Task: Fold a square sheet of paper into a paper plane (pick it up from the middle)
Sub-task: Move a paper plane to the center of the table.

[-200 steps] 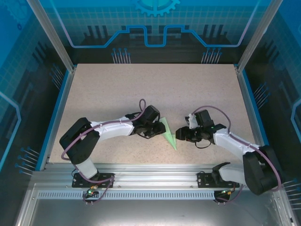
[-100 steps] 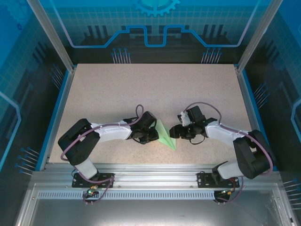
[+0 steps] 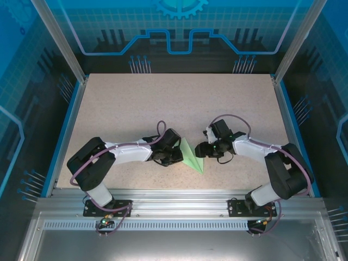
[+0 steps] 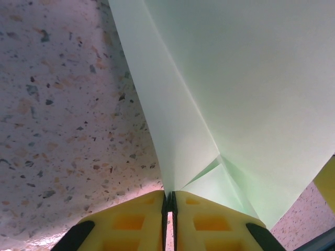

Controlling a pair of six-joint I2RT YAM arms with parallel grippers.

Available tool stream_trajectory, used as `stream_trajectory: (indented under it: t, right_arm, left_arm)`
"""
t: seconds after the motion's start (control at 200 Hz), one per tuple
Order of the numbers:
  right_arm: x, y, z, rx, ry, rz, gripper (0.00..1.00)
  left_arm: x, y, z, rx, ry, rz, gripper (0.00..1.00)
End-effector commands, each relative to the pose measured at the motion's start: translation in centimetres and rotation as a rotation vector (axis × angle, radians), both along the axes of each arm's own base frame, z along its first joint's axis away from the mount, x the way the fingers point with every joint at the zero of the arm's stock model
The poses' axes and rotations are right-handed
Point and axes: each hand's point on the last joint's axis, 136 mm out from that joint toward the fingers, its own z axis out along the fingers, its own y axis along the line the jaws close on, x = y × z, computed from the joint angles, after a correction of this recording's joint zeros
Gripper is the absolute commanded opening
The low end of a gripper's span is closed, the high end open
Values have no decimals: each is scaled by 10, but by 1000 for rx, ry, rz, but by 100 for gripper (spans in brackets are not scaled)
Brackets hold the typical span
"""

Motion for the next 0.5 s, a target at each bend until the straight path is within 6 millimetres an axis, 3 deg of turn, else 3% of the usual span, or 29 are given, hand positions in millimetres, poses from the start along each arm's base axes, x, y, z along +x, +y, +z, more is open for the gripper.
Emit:
stream_trajectory:
  t: [0.0, 0.14, 0.495]
  right_arm:
    - [-7, 20, 2, 78, 26, 79, 59]
    - [-19, 36, 7, 109, 12, 165, 57]
    - [-35, 41, 13, 23, -45, 228, 56]
  left_arm:
    - [-2, 2, -2, 14, -15, -20, 14]
    - [-1, 1, 0, 10, -19, -24, 14]
    - [-1, 1, -1, 11, -16, -23, 15]
